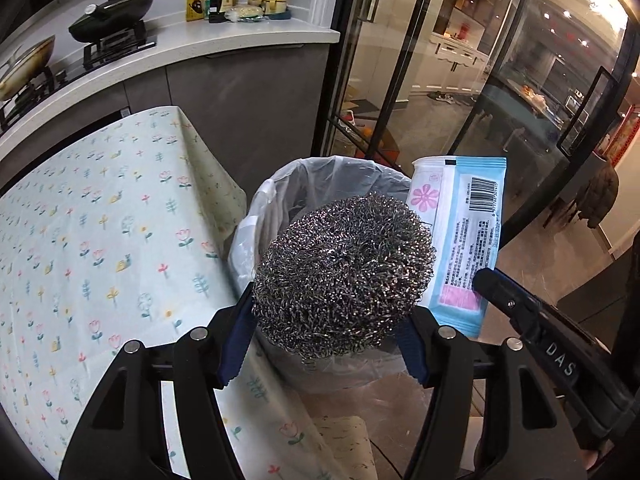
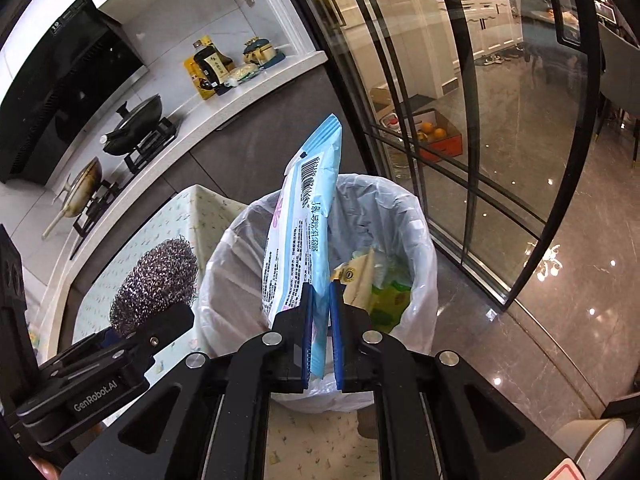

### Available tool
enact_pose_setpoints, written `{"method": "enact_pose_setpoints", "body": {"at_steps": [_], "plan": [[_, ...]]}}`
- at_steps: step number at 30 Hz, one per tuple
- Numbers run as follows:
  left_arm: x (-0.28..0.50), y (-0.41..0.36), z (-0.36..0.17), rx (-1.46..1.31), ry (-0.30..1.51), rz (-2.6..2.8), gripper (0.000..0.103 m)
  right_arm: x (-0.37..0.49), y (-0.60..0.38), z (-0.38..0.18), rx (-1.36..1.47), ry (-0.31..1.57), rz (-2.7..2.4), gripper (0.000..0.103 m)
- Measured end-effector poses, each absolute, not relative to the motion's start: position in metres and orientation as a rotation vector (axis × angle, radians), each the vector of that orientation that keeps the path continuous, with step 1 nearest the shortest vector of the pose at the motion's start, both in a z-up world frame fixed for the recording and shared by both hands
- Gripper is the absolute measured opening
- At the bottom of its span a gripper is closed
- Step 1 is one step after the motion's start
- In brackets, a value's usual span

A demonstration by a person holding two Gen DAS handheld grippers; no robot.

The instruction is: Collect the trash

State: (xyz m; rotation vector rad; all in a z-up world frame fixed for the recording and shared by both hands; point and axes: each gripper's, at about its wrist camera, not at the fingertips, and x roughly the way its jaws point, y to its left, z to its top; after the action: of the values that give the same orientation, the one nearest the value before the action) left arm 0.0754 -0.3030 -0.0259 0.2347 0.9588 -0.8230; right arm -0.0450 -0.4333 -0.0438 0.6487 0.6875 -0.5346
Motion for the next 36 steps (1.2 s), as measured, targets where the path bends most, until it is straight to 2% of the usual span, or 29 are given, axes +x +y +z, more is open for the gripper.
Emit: {"method": "enact_pose_setpoints", "body": {"at_steps": [6,10,17,20,25,27,31,36], "plan": [[0.082,-0.316,-0.031,0.233,0.970,-0.832,0.062,-0.040,-0.441,-0.045,0.646,0.691,-0.552,0.010],[0.084,-0.317,-0.028,0.225,0.944,-0.834,0.074,-0.035,-0.442,-0.047,0.651,0.698,-0.544,0.012],[0.095,-0.306,-0.021,0.192,0.934,-0.809,0.078,-0.021,-0.434,-0.049,0.644,0.712,-0.507,0.014],[0.099,-0.297,-0.018,0.177,0.932,-0.793,0.078,-0.019,-0.430,-0.046,0.641,0.699,-0.502,0.022],[0.103,-0.284,-0.013,0.164,0.919,-0.774,0.078,-0.016,-0.424,-0.042,0.638,0.694,-0.492,0.028],[0.102,-0.280,-0.011,0.167,0.910,-0.764,0.078,-0.016,-0.421,-0.040,0.634,0.693,-0.490,0.034],[0.099,-0.270,-0.008,0.171,0.888,-0.751,0.078,-0.016,-0.411,-0.035,0.611,0.699,-0.486,0.040],[0.095,-0.256,-0.004,0.175,0.871,-0.726,0.078,-0.020,-0.397,-0.027,0.573,0.706,-0.487,0.054]]}}
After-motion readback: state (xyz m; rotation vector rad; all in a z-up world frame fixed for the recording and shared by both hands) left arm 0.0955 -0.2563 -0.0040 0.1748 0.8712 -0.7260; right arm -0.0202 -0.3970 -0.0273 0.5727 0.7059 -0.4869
